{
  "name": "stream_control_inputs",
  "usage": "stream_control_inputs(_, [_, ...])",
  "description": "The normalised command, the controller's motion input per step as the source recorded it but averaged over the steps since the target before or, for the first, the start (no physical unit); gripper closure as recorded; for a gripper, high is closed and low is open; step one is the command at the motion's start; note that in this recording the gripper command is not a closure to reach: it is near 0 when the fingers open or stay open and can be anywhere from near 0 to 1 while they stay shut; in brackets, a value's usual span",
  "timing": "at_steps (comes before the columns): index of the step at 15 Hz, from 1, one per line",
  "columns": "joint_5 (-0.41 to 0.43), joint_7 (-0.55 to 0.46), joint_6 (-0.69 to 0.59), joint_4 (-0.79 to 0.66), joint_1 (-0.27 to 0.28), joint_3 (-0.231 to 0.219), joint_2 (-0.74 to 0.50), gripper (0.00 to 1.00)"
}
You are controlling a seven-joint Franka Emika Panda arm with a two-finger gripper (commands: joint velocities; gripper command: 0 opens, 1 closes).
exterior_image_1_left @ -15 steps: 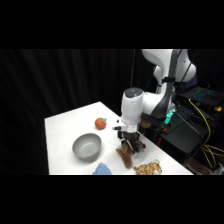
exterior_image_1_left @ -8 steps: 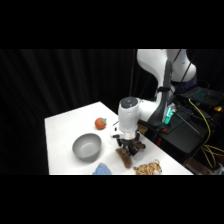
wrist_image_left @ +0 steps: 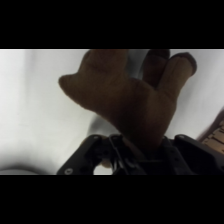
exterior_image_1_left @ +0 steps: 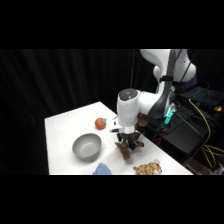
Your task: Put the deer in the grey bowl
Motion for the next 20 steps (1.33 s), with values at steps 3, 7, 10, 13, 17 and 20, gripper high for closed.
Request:
stream_control_inputs(3, [0.169, -0.36, -0.74, 0.03, -0.126, 0.073, -0.70, 0.30])
stream_control_inputs(7, [-0.001, -0.50, -0.49, 0.32, -0.130, -0.007, -0.28, 0.31])
stream_control_inputs(10, [-0.135, -0.29, -0.13, 0.54, -0.119, -0.077, 0.21, 0.31])
stream_control_inputs(13, [-0.132, -0.13, 0.00, 0.67, -0.094, -0.077, 0.47, 0.31])
stream_control_inputs(17, [-0.108, 0.00, 0.04, 0.75, -0.041, -0.056, 0.62, 0.31])
stream_control_inputs(20, [-0.129, 0.12, 0.01, 0.75, 0.021, -0.060, 0.66, 0.31])
